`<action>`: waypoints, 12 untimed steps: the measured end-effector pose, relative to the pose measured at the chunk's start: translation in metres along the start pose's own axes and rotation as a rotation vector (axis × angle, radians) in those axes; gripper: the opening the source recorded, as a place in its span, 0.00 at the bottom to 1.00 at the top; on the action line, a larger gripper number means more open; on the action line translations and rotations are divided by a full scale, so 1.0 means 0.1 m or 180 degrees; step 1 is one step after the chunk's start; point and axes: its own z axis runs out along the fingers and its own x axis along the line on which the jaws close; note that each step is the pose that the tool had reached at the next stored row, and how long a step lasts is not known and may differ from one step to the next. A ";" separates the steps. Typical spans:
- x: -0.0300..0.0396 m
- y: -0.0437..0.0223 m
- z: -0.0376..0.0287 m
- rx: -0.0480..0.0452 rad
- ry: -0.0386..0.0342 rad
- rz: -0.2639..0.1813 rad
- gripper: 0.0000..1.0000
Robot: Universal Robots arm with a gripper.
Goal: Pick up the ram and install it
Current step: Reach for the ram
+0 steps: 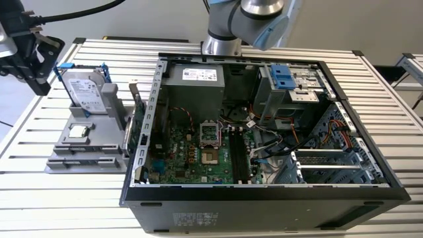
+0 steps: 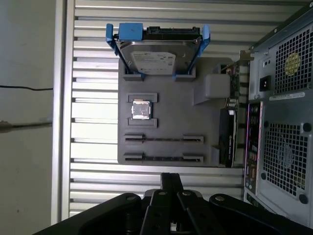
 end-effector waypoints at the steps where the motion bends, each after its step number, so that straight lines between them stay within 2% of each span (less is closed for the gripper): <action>1: 0.000 0.000 0.000 0.0000 0.0000 0.0000 0.00; 12: 0.000 -0.001 0.000 -0.0002 0.0000 0.0000 0.00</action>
